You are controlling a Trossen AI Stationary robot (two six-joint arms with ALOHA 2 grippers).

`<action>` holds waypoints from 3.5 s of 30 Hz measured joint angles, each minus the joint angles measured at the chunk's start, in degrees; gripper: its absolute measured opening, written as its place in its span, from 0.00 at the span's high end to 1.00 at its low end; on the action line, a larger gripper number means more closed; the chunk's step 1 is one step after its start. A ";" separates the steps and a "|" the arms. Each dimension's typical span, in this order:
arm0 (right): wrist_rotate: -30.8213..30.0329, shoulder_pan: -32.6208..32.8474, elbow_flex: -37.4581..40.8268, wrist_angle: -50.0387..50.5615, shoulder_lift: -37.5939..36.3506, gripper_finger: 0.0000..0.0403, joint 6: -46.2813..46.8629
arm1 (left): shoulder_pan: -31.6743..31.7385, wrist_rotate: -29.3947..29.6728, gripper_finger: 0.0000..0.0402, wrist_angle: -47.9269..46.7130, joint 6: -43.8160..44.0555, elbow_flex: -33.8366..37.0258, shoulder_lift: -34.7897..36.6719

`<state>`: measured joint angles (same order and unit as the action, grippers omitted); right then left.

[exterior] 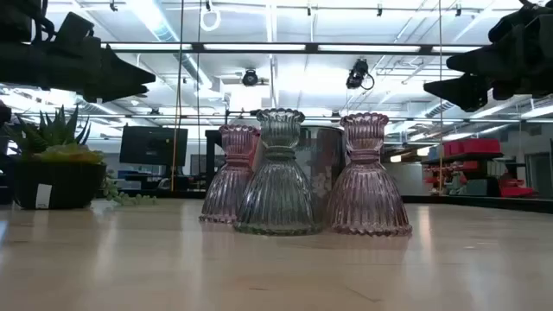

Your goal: Pick & Place candle stick holders

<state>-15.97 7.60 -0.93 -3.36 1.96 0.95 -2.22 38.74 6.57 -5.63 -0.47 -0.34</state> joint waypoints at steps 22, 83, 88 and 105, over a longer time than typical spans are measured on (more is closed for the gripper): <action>-0.02 0.01 0.00 0.00 0.00 0.03 0.00 | 0.02 0.00 0.04 0.02 0.00 0.00 0.00; -15.79 -0.04 0.02 -21.34 -0.02 0.03 0.58 | 0.01 -0.04 0.04 0.02 6.53 0.00 0.00; -27.77 -0.07 0.02 -19.66 -0.01 0.03 0.22 | 0.02 -0.99 0.04 0.00 8.00 0.00 -0.02; -15.25 -1.24 -8.88 -37.19 7.90 0.04 1.97 | 0.00 -4.11 0.04 0.34 7.96 0.00 -0.02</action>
<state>-31.21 6.35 -9.81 -40.55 9.86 2.92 -2.22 34.63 6.91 2.33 -0.47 -0.36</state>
